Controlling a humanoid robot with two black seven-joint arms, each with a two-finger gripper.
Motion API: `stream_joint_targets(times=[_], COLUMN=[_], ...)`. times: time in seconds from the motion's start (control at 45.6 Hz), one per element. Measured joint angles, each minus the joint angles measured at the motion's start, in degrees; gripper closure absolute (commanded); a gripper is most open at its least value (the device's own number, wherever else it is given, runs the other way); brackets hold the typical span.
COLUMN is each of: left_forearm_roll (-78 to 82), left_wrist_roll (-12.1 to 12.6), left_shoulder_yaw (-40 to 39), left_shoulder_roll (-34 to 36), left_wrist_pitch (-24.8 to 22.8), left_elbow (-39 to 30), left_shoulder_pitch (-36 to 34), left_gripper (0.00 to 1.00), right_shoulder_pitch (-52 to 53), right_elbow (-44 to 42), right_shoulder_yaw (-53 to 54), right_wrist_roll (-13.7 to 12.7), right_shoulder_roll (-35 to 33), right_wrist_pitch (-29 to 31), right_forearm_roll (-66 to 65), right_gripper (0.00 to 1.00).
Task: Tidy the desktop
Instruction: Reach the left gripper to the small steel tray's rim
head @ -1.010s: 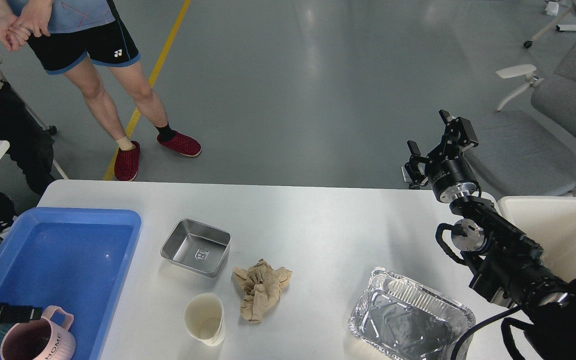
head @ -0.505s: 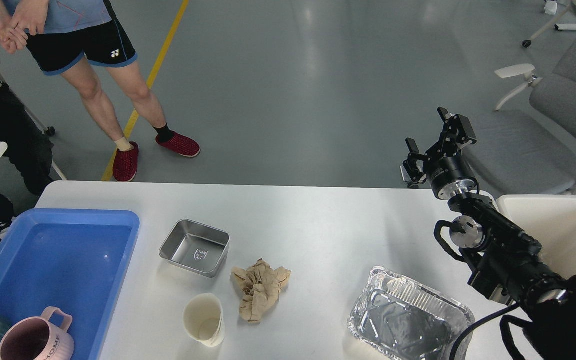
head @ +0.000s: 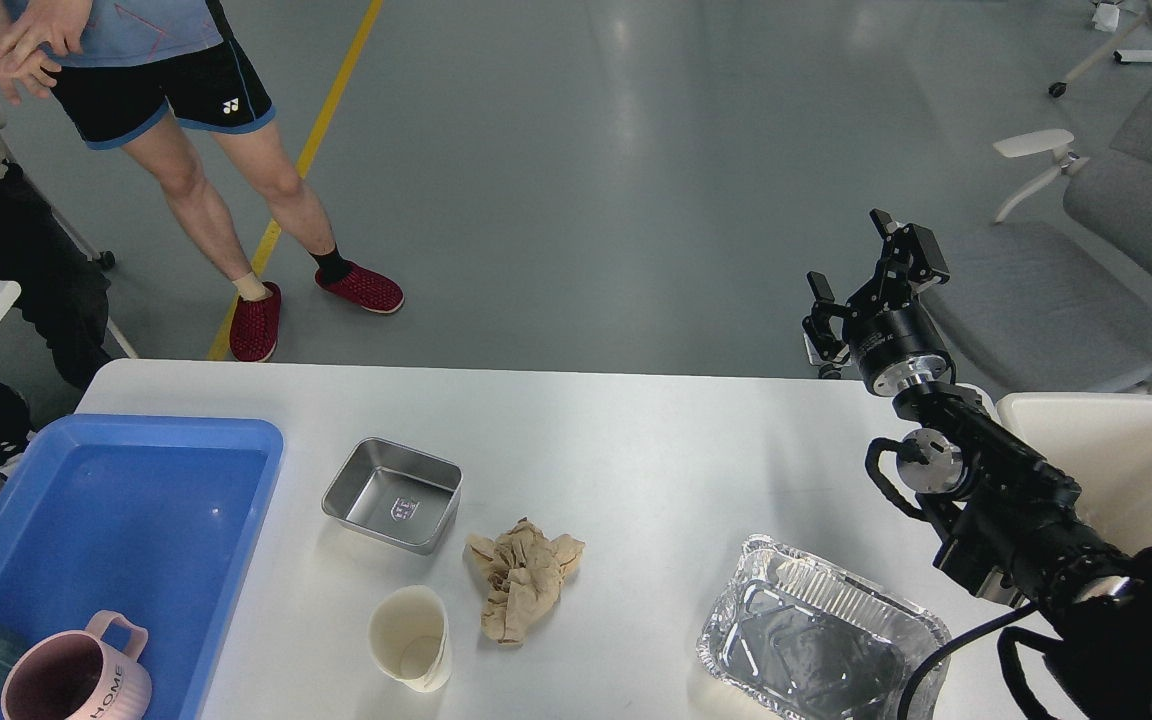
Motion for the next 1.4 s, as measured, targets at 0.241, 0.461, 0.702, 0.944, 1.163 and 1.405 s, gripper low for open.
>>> stream_joint_targets(times=[0.241, 0.461, 0.702, 0.944, 1.163, 1.405], left_forearm_roll=[-0.9, -7.7, -21.9, -25.7, -27.6, -31.2], left_wrist_roll=[0.7, 0.8, 0.8, 0.6, 0.1, 0.0], left_shoulder_yaw=[11.4, 21.1, 21.4, 20.9, 19.0, 15.3], left_shoulder_roll=[-13.1, -30.9, -50.0, -61.9, -71.2, -79.7], left_wrist_pitch=[13.5, 28.0, 33.2, 35.9, 36.1, 36.2], left_elbow=[1.3, 11.7, 29.2, 35.6, 46.8, 54.8], left_shoulder_pitch=[0.9, 7.0, 16.1, 24.1, 29.9, 33.3], left_gripper=[0.14, 0.14, 0.14, 0.13, 0.04, 0.04], right_shoulder_pitch=[0.0, 0.0, -0.1, 0.0, -0.2, -0.3], right_elbow=[0.0, -0.1, -0.1, -0.1, -0.1, -0.2], right_shoulder_yaw=[0.0, 0.0, 0.0, -0.1, -0.1, -0.2], right_wrist_roll=[0.0, 0.0, 0.0, 0.0, 0.0, 0.0], right_shoulder_roll=[0.0, -0.3, -0.5, -0.6, -0.7, -0.7], right_wrist_pitch=[0.0, 0.1, 0.1, 0.0, 0.0, 0.0], right_forearm_roll=[0.0, 0.0, 0.0, 0.0, 0.0, 0.0], right_gripper=[0.0, 0.0, 0.0, 0.0, 0.0, 0.0])
